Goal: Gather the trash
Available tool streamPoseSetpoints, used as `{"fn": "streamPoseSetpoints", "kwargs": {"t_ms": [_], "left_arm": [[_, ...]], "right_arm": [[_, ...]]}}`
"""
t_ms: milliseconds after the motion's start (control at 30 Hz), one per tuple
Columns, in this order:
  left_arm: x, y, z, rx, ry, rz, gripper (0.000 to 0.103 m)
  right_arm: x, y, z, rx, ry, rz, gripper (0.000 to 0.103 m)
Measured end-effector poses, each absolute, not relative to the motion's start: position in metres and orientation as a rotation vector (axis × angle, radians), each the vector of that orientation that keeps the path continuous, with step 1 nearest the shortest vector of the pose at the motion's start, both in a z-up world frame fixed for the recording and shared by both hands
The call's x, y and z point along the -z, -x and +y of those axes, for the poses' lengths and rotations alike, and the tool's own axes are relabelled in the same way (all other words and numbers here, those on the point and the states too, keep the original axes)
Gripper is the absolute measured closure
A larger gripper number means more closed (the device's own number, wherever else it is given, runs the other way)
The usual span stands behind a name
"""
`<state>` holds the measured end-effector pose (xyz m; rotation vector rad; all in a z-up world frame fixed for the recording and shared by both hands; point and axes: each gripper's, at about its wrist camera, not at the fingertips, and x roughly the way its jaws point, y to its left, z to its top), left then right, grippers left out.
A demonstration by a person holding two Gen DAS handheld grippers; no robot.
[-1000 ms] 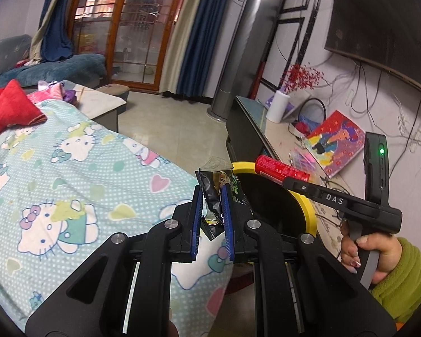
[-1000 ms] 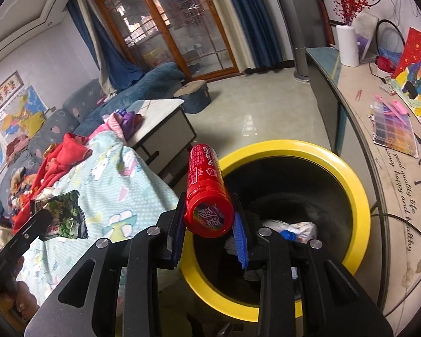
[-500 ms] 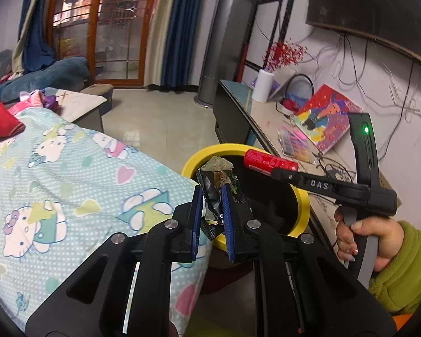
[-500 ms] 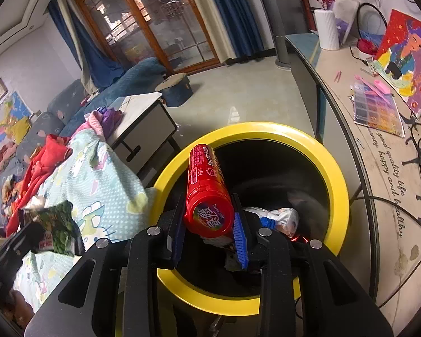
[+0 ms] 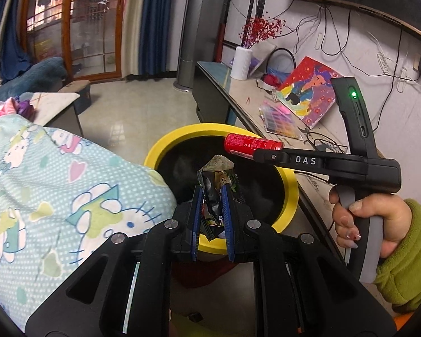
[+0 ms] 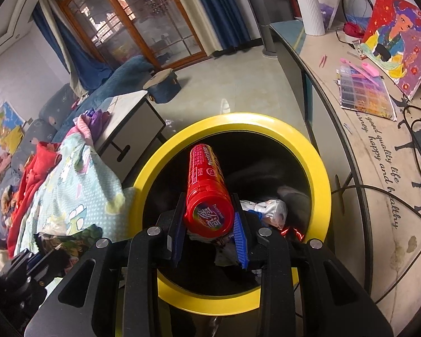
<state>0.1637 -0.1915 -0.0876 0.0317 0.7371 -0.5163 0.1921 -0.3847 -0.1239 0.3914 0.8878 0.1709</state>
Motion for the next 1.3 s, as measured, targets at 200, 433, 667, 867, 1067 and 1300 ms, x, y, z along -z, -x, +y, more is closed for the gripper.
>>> {"fn": "streamPoseSetpoints", "kwargs": {"t_ms": [200,433,667,867,1067,1300], "left_arm": [[0.089,-0.176,-0.197,0.513,-0.027,0.751,0.094],[0.090,-0.186,-0.200,0.503,-0.018,0.761,0.094],[0.089,-0.188,-0.191,0.476,0.020,0.755,0.061],[0.086,-0.187,-0.175,0.441,0.067,0.756,0.034],[0.079,-0.180,-0.150,0.403,0.118,0.747,0.012],[0.066,-0.169,-0.110,0.312,0.142,0.702,0.011]], "right_arm": [[0.128,-0.193,-0.390,-0.162,-0.406,0.897,0.074],[0.131,-0.193,-0.391,-0.170,-0.410,0.903,0.074],[0.131,-0.193,-0.389,-0.181,-0.413,0.904,0.067],[0.124,-0.189,-0.381,-0.182,-0.372,0.889,0.057],[0.109,-0.179,-0.363,-0.192,-0.302,0.846,0.036],[0.088,-0.162,-0.334,-0.205,-0.210,0.778,0.009]]}}
